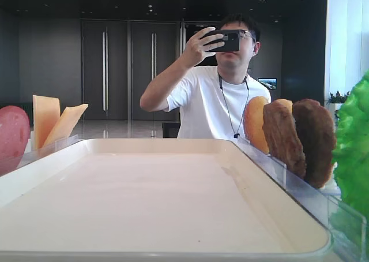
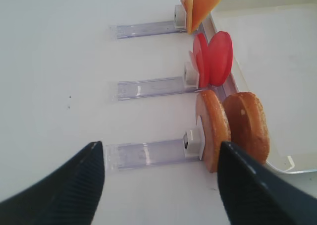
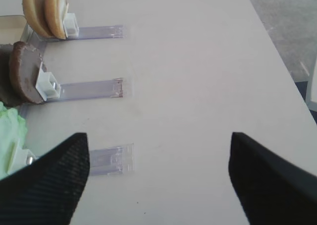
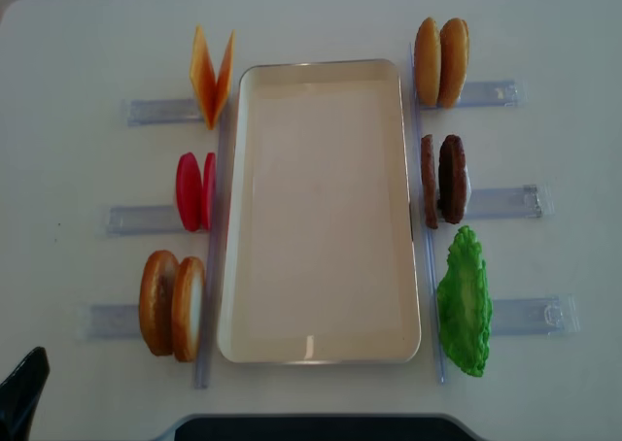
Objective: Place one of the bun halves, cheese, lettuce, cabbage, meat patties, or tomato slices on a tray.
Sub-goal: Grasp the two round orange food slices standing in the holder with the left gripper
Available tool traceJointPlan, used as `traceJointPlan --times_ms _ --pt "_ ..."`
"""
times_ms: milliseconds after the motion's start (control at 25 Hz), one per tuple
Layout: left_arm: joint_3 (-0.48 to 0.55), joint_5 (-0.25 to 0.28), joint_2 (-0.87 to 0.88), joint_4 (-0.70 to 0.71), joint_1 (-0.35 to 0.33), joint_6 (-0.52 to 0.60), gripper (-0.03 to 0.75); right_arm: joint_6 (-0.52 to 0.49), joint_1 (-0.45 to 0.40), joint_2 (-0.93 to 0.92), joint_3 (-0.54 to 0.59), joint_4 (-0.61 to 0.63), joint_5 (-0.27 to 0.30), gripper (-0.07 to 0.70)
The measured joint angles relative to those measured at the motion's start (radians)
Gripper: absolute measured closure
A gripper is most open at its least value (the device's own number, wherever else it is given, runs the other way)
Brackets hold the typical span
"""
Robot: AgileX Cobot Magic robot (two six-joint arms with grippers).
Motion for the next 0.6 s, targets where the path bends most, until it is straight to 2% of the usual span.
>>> traceJointPlan --times_ms 240,440,600 --pt "0.0 0.0 0.0 0.0 0.0 0.0 0.171 0.0 0.0 0.0 0.0 0.0 0.0 0.055" --pt "0.0 0.0 0.0 0.0 0.0 0.0 0.118 0.0 0.0 0.0 0.0 0.0 0.0 0.055" --pt "0.0 0.0 0.0 0.0 0.0 0.0 0.111 0.0 0.0 0.0 0.0 0.0 0.0 0.055"
